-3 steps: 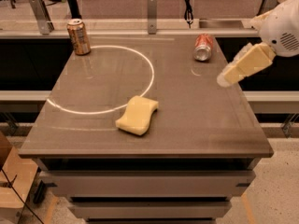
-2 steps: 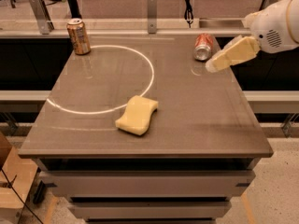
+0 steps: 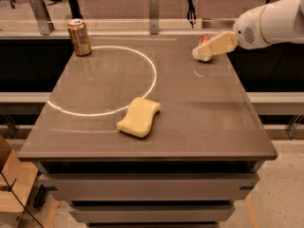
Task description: Move coke can near sponge
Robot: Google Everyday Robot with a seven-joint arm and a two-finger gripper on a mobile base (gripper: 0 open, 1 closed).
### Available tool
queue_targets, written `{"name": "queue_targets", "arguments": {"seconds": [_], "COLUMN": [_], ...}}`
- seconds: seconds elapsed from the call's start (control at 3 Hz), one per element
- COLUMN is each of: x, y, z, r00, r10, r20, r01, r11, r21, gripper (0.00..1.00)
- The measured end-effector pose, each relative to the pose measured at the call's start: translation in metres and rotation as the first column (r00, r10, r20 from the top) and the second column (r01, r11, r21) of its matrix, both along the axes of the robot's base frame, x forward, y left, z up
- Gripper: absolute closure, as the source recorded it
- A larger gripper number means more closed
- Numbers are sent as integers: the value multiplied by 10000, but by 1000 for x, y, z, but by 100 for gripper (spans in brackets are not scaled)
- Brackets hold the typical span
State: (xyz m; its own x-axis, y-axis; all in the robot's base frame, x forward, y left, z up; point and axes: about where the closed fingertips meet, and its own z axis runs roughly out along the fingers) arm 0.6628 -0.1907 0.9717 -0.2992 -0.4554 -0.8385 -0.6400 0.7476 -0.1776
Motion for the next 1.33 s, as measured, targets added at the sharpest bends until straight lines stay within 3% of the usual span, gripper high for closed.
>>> {"name": "queue_targets", "arguments": {"seconds": [0.33,0.67,1.0,1.33], "x": [36,35,50,86], "y": [-1,0,3,0], "z": [-14,-14,-18,-34], "r00": [9977,9979,9952,9822], "r10": [-634,-611,-982,-1868], "r20": [-238,-233,6,186], "r01": [646,622,977,1818], "r11": [9964,9967,9910,9714], "r21": [545,527,916,1529], "gripper": [0,0,0,0]}}
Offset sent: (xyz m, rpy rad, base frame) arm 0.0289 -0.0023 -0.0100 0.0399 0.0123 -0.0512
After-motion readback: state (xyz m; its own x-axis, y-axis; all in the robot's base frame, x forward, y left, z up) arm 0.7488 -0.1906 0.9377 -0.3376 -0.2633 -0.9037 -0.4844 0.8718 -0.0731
